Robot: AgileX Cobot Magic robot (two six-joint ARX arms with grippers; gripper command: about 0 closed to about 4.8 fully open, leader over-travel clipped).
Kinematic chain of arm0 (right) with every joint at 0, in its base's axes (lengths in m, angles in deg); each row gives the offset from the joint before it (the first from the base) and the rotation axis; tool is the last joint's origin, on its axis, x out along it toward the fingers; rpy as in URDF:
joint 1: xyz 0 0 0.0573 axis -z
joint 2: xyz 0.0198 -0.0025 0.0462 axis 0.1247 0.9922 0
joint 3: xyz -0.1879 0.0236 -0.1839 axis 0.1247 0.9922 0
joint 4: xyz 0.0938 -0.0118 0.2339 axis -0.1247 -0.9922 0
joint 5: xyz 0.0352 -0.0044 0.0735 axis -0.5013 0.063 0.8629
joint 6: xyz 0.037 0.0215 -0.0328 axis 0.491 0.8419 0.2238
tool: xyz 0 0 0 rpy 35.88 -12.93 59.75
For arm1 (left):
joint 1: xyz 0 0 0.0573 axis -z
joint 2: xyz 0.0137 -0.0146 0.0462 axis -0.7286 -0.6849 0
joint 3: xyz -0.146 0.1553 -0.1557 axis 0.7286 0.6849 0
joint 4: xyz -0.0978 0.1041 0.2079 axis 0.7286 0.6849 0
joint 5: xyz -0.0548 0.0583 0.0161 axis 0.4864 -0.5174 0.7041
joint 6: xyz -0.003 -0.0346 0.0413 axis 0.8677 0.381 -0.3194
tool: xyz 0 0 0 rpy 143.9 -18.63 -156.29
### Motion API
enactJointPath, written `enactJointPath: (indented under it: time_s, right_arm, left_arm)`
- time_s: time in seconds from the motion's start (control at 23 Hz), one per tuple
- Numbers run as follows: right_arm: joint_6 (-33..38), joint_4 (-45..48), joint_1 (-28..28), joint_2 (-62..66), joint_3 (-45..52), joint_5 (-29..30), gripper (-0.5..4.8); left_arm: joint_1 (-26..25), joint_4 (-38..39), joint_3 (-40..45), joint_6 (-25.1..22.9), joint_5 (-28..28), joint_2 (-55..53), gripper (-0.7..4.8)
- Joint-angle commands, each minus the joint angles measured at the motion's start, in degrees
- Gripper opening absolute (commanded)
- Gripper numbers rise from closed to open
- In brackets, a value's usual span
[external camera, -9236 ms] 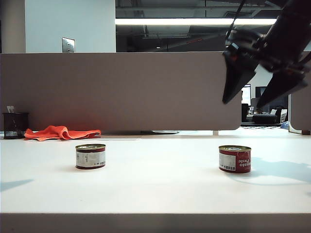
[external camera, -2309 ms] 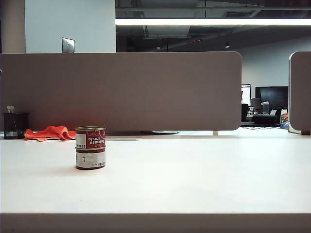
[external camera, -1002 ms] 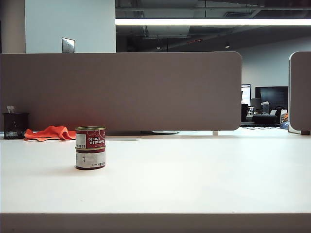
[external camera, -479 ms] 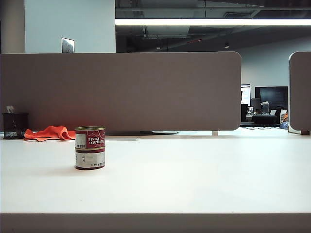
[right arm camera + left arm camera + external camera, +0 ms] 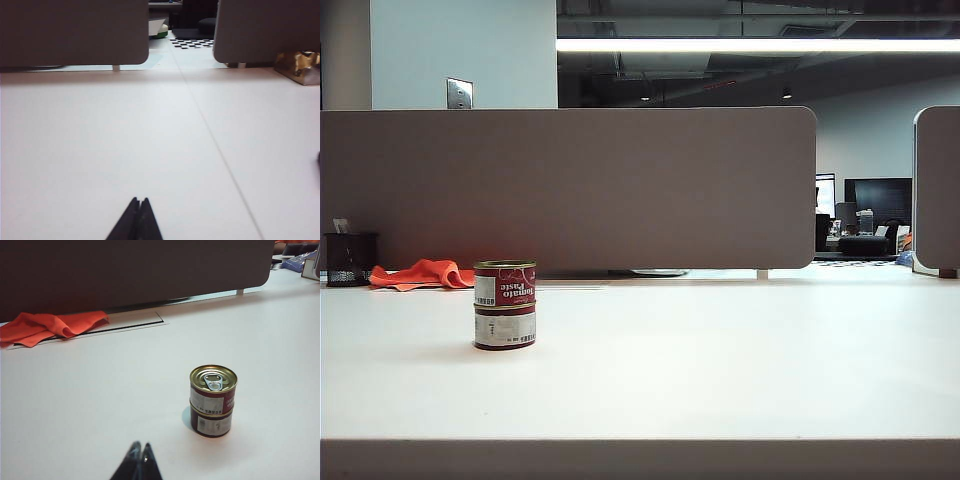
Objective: Stack a can of tomatoes on the right onto the can of tomatoes on the left.
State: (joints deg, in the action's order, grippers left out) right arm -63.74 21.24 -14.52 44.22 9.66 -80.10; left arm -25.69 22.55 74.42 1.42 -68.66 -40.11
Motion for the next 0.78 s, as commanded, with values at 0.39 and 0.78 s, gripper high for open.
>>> enactJointPath:
  time_s: [0.39,0.78]
  right_arm:
    - [0.2,0.9,4.0,-0.1,0.3,-0.2,-0.05]
    - [0.2,6.5,3.9,-0.1,0.3,15.7,-0.05]
  left_arm:
    - [0.1,-0.7,-0.2,-0.2,0.1,0.0,-0.05]
    - [-0.9,-0.8,-0.2,0.0,0.3,1.0,-0.05]
